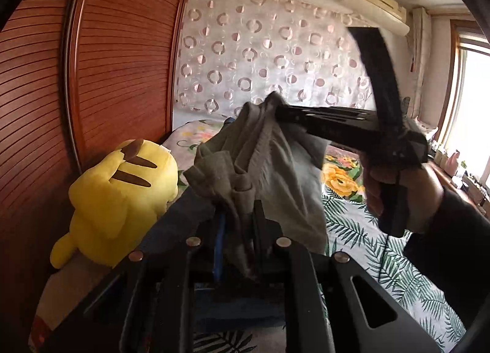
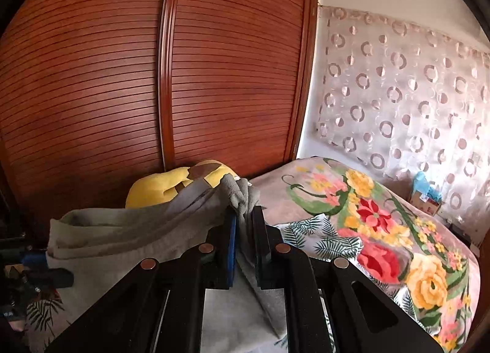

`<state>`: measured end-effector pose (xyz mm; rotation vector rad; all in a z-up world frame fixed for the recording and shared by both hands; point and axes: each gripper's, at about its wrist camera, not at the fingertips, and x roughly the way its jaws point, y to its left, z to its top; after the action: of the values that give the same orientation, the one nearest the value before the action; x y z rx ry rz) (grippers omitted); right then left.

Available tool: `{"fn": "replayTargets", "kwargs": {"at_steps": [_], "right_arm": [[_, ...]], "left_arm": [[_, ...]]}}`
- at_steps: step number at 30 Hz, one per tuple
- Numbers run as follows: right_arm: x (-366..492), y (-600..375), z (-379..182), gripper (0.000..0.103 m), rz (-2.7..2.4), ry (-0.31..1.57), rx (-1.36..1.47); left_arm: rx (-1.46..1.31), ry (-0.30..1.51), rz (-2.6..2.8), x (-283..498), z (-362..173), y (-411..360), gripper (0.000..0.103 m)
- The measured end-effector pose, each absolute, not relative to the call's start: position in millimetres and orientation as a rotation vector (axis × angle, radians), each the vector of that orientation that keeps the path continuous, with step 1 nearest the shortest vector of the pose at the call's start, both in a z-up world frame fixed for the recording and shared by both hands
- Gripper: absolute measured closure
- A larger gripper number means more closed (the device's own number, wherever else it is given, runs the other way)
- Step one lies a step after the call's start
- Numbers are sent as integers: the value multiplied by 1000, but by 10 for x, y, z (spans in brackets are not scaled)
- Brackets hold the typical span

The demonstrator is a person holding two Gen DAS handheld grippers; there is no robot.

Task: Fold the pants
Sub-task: 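Lower the grey pants onto the folded blue jeans with the left gripper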

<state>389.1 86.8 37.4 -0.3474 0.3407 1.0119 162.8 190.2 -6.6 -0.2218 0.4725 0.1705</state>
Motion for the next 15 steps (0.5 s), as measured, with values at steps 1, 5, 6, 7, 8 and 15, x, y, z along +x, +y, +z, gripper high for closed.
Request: {"fn": "replayTargets", "kwargs": {"at_steps": [1, 5, 6, 7, 8, 15], "right_arm": [[3891, 894, 378, 94, 1015, 339, -351], [3902, 948, 388, 94, 1034, 346, -347], [3904, 956, 381, 94, 1038, 350, -349], [3911, 957, 368, 94, 1038, 352, -351], [3922, 956, 357, 94, 1035, 358, -352], [3970, 970, 374, 94, 1042, 390, -336]], "left_arm": [[-222, 470, 172, 1610, -63, 1892, 88], [-224, 471, 185, 1567, -103, 1857, 88], [-218, 472, 193, 1567, -108, 1857, 88], [-201, 477, 213, 1577, -131, 1845, 87], [-198, 483, 217, 1580, -145, 1836, 87], [-225, 511, 225, 1625, -189, 1887, 62]]}}
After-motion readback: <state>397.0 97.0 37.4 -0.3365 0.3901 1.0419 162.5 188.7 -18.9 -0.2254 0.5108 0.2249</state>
